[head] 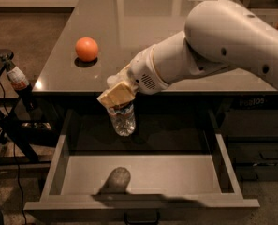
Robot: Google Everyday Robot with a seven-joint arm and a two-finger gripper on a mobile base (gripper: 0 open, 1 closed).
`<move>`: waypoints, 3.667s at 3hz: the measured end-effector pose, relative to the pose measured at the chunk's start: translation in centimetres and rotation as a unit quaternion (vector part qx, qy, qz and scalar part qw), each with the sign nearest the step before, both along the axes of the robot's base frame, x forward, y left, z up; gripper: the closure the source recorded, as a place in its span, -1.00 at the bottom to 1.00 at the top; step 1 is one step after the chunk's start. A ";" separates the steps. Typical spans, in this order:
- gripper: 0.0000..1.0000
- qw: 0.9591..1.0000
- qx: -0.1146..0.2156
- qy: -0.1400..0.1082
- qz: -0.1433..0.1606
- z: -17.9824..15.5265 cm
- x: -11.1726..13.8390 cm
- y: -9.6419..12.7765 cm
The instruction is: Pick water bottle from top drawer and place on counter
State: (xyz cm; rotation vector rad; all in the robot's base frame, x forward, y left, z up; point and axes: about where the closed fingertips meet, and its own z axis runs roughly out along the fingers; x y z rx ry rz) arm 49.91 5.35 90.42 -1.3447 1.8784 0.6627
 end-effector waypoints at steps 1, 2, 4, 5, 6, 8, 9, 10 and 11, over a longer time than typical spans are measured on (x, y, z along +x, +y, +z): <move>1.00 1.000 -0.009 -0.015 -0.010 3.7 1.2 -1.0; 1.00 0.999 -0.011 -0.033 -0.024 7.9 2.5 -2.8; 1.00 0.999 -0.004 -0.040 -0.027 9.2 2.8 -2.9; 1.00 0.999 0.008 -0.032 -0.033 9.8 5.4 -3.1; 1.00 0.998 0.020 -0.027 -0.049 11.1 12.6 -4.8; 1.00 0.998 0.022 -0.029 -0.049 11.4 12.9 -4.8; 1.00 0.998 0.034 -0.019 -0.058 11.3 14.7 -5.0; 1.00 0.997 0.041 -0.007 -0.071 10.8 16.6 -5.6; 1.00 0.995 0.041 0.009 -0.087 9.6 18.2 -6.8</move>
Offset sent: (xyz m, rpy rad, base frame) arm 0.0449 -0.0534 0.1272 -0.0262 -0.1043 -0.0878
